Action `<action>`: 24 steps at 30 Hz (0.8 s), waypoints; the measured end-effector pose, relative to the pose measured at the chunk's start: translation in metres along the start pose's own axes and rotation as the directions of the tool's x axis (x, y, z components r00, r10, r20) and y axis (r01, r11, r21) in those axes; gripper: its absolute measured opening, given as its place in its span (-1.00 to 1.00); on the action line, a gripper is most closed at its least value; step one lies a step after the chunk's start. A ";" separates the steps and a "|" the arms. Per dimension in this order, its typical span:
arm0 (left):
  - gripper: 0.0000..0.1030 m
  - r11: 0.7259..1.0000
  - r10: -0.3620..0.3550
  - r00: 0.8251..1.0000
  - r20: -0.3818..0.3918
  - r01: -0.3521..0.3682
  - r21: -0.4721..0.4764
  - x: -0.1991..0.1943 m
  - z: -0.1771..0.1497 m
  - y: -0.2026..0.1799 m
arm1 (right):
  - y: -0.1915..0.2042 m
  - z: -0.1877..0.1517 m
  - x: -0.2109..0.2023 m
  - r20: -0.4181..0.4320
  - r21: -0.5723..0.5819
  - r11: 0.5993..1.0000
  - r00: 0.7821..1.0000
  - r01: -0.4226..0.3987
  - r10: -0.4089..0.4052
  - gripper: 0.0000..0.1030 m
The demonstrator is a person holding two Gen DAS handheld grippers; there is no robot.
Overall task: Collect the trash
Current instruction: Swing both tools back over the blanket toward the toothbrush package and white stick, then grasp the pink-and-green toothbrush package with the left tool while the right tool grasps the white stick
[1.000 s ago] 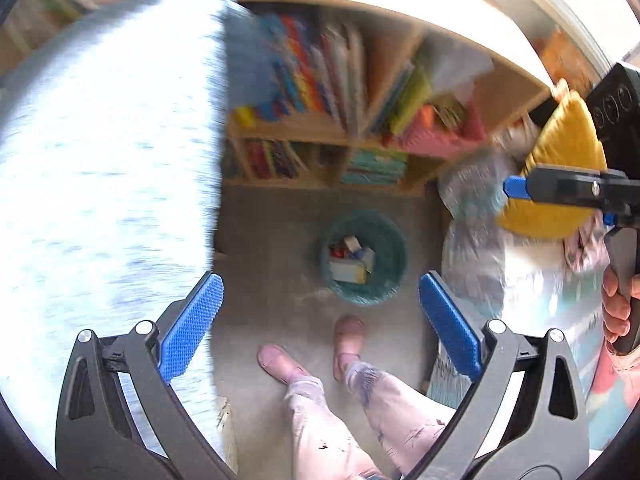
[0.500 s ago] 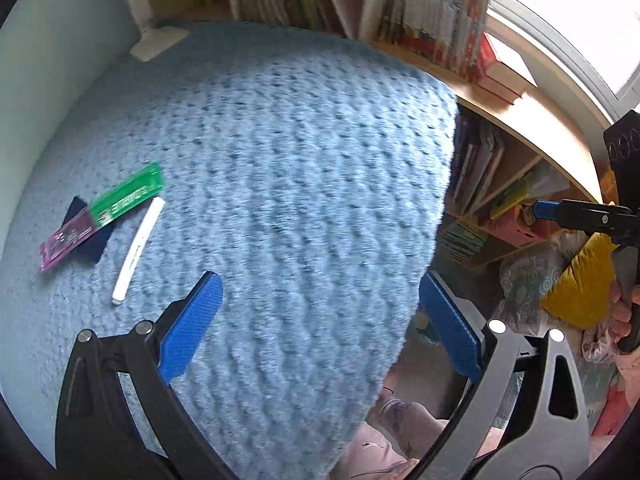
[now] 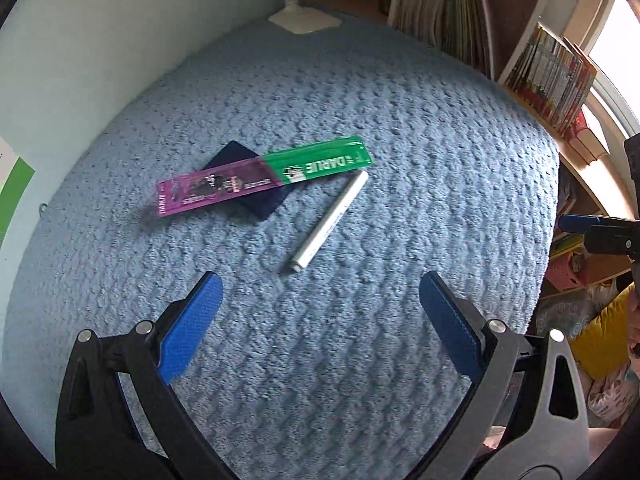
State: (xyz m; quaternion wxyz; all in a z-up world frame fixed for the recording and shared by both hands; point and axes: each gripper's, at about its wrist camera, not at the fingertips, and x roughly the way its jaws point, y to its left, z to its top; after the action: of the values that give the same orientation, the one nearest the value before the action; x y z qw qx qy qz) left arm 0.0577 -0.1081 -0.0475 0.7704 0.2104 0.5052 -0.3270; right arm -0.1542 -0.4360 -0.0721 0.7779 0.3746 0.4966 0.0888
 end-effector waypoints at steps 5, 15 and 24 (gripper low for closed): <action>0.87 0.999 0.023 1.000 0.018 -0.023 0.023 -0.003 0.011 0.032 | 0.026 0.015 0.033 -0.042 -0.021 1.000 0.999 0.020 -0.020 0.75; 0.87 0.974 -0.009 1.000 -0.029 0.015 0.224 0.040 0.049 0.076 | 0.057 0.032 0.081 0.036 0.146 0.982 0.992 0.118 -0.124 0.75; 0.87 0.926 -0.049 0.994 -0.099 0.082 0.368 0.085 0.076 0.097 | 0.057 0.038 0.121 0.057 0.307 0.930 0.972 0.200 -0.228 0.75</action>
State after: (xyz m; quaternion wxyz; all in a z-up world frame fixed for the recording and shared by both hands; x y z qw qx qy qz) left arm 0.1995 -0.1146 -0.0952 0.6823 0.3497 0.4743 -0.4327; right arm -0.0492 -0.3529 -0.1108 0.7391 0.4354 0.5060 -0.0899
